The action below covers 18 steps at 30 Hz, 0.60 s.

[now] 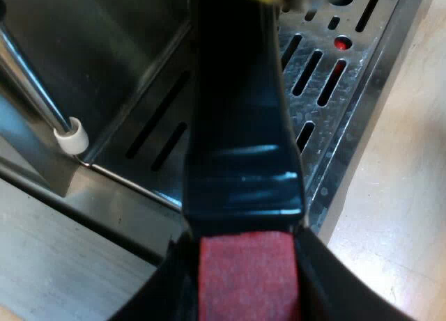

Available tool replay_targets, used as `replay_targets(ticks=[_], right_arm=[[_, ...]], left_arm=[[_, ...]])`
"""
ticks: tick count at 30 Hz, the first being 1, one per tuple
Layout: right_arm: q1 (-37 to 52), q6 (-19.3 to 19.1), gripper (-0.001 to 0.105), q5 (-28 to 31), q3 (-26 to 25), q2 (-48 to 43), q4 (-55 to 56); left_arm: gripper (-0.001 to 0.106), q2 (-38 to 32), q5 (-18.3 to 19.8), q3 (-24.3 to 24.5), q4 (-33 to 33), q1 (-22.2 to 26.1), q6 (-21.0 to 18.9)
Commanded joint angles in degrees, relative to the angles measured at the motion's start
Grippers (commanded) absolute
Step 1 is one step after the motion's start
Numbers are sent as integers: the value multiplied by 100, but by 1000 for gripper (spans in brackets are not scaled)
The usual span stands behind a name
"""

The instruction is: Put the handle in the coffee machine

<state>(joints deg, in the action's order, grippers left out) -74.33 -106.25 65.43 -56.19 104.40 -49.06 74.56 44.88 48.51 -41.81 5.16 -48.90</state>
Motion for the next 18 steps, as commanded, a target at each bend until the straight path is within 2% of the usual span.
replay_targets(ticks=[1,18], right_arm=[[35,-70,105,-10,-35,-14,-90],[35,-70,105,-10,-35,-14,-90]], left_arm=[[0,-51,243,77,149,13,-31],[0,-62,332,273,183,21,-17]])
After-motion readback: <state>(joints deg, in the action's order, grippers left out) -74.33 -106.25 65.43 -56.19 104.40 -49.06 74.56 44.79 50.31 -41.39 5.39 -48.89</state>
